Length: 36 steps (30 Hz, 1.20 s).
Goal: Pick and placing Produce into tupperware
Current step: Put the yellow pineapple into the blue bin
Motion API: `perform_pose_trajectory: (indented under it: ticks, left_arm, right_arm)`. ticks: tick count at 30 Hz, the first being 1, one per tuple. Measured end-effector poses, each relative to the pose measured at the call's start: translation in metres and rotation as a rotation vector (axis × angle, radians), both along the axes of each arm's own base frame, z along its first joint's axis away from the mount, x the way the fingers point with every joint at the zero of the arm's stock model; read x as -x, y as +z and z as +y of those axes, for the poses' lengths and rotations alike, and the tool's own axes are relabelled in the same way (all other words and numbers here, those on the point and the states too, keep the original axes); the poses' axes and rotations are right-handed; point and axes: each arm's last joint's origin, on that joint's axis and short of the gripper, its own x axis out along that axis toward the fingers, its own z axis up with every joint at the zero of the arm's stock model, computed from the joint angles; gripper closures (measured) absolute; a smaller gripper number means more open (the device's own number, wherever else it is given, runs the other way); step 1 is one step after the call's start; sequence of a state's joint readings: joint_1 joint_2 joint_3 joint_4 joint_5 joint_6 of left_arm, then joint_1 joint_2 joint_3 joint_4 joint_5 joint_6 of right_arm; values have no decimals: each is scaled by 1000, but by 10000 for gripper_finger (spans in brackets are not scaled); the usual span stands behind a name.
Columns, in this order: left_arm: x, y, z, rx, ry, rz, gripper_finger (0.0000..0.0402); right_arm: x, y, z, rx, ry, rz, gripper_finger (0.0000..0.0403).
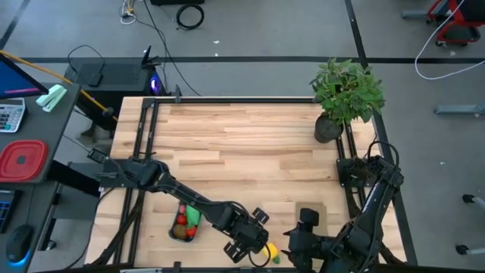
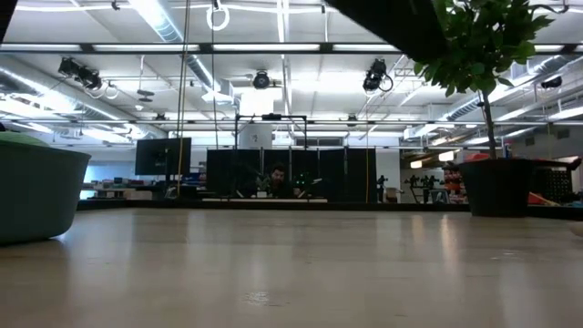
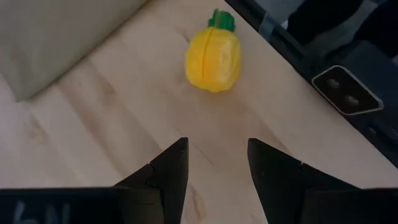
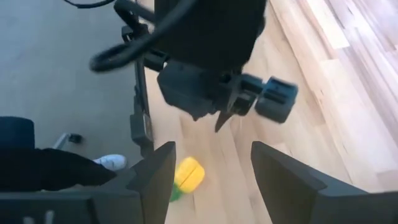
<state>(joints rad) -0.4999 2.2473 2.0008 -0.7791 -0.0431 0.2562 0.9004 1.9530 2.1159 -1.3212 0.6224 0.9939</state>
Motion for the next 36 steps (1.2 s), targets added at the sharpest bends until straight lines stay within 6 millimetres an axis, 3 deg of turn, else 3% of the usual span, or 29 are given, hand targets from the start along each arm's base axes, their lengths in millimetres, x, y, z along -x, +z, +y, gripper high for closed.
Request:
perform_pose_trajectory:
  ticks: [4,10,17,27,36]
  left_arm:
    - [-8,-16,-5,-2,-51,-26,230]
    - [-19,-23,-5,-3,-78,-91,216]
    - [-24,-20,-3,40,-27,-126,201]
    - [-36,-7,-8,238,120,-242,219]
    - [-33,-18,-17,227,-21,-206,199]
  right_arm:
    - [0,0,-1,4,-1,2,183]
    - [-3,0,-2,-20,-35,-3,183]
    - [-3,0,-2,-23,-37,-10,183]
    - [-3,0,-2,-26,-37,-13,183]
    - [-3,0,-2,-20,-31,-11,183]
